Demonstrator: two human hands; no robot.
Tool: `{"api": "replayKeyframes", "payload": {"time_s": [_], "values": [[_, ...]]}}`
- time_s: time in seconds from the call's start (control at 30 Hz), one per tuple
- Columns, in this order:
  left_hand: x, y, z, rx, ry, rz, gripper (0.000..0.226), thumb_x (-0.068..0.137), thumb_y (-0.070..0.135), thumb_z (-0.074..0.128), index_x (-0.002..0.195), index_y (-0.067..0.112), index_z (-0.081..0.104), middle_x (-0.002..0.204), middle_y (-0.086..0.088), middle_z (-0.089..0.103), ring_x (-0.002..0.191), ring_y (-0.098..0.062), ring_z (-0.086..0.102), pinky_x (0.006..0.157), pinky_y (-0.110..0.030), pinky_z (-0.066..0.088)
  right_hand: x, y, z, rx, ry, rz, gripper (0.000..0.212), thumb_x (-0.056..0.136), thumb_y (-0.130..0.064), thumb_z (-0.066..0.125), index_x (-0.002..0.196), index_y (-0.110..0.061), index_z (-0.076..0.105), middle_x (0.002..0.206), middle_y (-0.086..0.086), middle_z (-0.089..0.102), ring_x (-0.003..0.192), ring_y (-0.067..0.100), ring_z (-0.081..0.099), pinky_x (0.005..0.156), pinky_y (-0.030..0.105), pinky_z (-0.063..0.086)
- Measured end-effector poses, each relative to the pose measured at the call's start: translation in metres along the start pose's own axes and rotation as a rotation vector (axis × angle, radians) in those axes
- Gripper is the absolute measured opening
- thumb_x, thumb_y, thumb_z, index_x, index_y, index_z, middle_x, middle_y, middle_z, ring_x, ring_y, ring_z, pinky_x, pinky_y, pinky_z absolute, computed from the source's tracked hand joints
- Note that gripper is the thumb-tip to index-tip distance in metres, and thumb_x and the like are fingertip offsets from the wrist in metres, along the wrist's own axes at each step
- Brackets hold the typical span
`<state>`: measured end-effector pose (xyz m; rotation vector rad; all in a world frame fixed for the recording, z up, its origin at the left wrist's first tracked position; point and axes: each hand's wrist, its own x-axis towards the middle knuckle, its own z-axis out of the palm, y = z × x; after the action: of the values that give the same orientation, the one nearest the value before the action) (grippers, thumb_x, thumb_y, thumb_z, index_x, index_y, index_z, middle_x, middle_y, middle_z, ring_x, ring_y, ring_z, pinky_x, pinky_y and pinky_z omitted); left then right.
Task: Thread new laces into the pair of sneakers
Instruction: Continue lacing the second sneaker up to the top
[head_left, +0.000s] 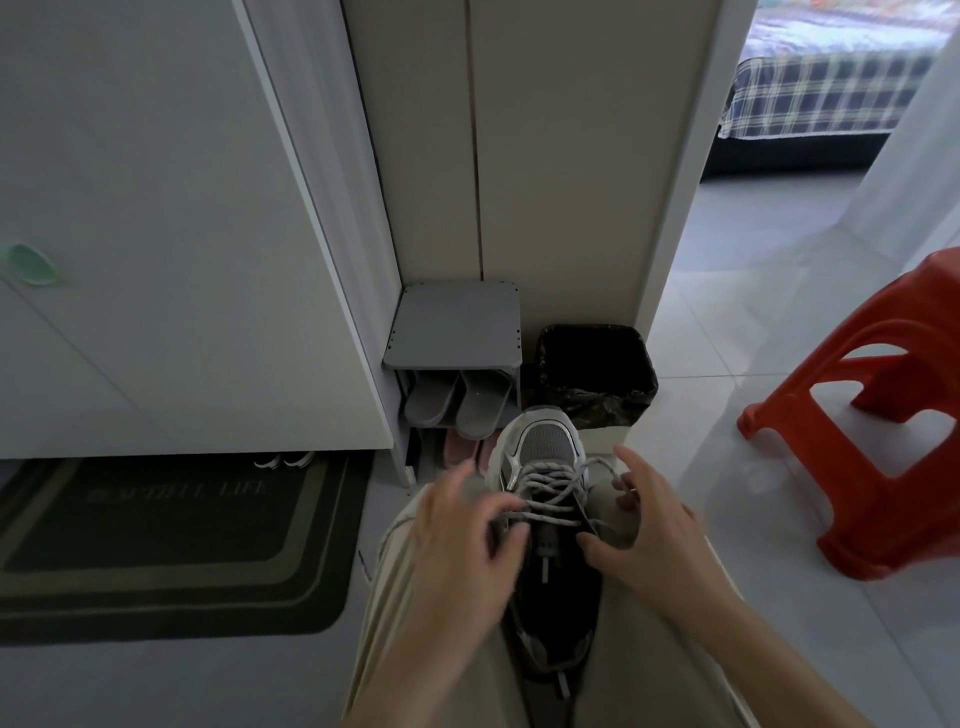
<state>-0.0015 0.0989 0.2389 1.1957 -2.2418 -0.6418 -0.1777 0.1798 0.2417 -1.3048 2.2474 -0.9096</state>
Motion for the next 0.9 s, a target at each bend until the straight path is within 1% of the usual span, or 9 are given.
{"api": "replayKeyframes", "payload": {"time_s": [0.1,0.23,0.53,0.6,0.67,0.7,0.73,0.8,0.9], "values": [[0.009,0.017,0.015,0.140,-0.147,0.051,0.028,0.089,0.046,0.056,0.115,0.040,0.059,0.153,0.012,0.015,0.144,-0.013,0.003,0.114,-0.031,0.002,-0.001,0.000,0.001,0.009,0.018,-0.015,0.092,0.069,-0.042,0.074,0.143,-0.036,0.021,0.116,-0.016,0.040,0.100,0.000,0.046,0.105,0.039,0.035],[0.020,0.023,0.025,0.000,-0.195,-0.050,0.018,0.087,0.042,0.061,0.101,0.035,0.069,0.150,0.011,0.029,0.140,-0.010,0.016,0.116,-0.035,0.018,-0.003,0.000,-0.001,-0.003,0.035,-0.007,0.091,0.070,-0.041,0.072,0.144,-0.033,0.021,0.117,-0.016,0.039,0.100,0.000,0.045,0.104,0.036,0.035],[0.010,0.005,0.009,-0.300,-0.032,-0.157,0.012,0.081,0.025,0.072,0.080,0.037,0.071,0.128,0.017,0.045,0.125,-0.005,0.043,0.100,-0.017,0.038,-0.003,-0.004,0.003,0.033,0.050,0.021,0.095,0.066,-0.041,0.074,0.144,-0.032,0.021,0.114,-0.015,0.046,0.108,0.009,0.050,0.103,0.041,0.037],[0.008,0.000,0.004,-0.335,0.012,-0.177,0.015,0.082,0.021,0.072,0.080,0.036,0.071,0.128,0.012,0.047,0.123,-0.003,0.045,0.095,-0.011,0.041,-0.003,-0.002,0.002,0.046,0.054,0.025,0.093,0.066,-0.040,0.075,0.142,-0.031,0.022,0.101,-0.016,0.051,0.094,0.005,0.052,0.098,0.040,0.041],[0.007,-0.009,-0.001,-0.351,0.059,-0.220,0.022,0.081,0.019,0.071,0.077,0.041,0.067,0.130,0.005,0.052,0.123,-0.007,0.048,0.100,-0.029,0.045,-0.002,-0.001,0.001,0.050,0.049,0.034,0.090,0.067,-0.035,0.076,0.141,-0.028,0.026,0.087,-0.013,0.051,0.079,0.003,0.051,0.092,0.038,0.043],[0.006,-0.013,-0.005,-0.359,0.077,-0.249,0.026,0.081,0.018,0.071,0.075,0.042,0.065,0.129,0.005,0.052,0.122,-0.009,0.049,0.099,-0.030,0.045,-0.001,-0.001,0.001,0.046,0.045,0.034,0.089,0.067,-0.034,0.076,0.141,-0.027,0.027,0.083,-0.011,0.050,0.076,0.002,0.050,0.090,0.038,0.044],[0.006,-0.017,-0.009,-0.360,0.081,-0.276,0.028,0.082,0.016,0.071,0.074,0.041,0.064,0.127,0.006,0.051,0.120,-0.008,0.050,0.096,-0.021,0.044,-0.001,-0.002,0.001,0.039,0.042,0.032,0.089,0.068,-0.033,0.076,0.140,-0.026,0.027,0.082,-0.010,0.050,0.075,0.002,0.050,0.090,0.038,0.044],[0.003,-0.025,-0.018,-0.343,0.075,-0.324,0.026,0.083,0.013,0.070,0.073,0.037,0.064,0.127,0.005,0.050,0.113,0.002,0.048,0.082,-0.001,0.035,0.000,-0.001,0.002,0.027,0.034,0.026,0.091,0.067,-0.036,0.076,0.142,-0.028,0.024,0.088,-0.013,0.050,0.079,0.001,0.049,0.093,0.038,0.043],[0.001,-0.040,-0.028,-0.217,0.083,-0.361,0.011,0.085,0.019,0.067,0.082,0.030,0.066,0.136,0.002,0.049,0.119,-0.004,0.044,0.093,-0.013,0.031,0.003,0.003,0.002,0.015,-0.001,0.014,0.095,0.066,-0.044,0.073,0.142,-0.038,0.016,0.108,-0.016,0.046,0.093,0.003,0.050,0.098,0.040,0.041]]}}
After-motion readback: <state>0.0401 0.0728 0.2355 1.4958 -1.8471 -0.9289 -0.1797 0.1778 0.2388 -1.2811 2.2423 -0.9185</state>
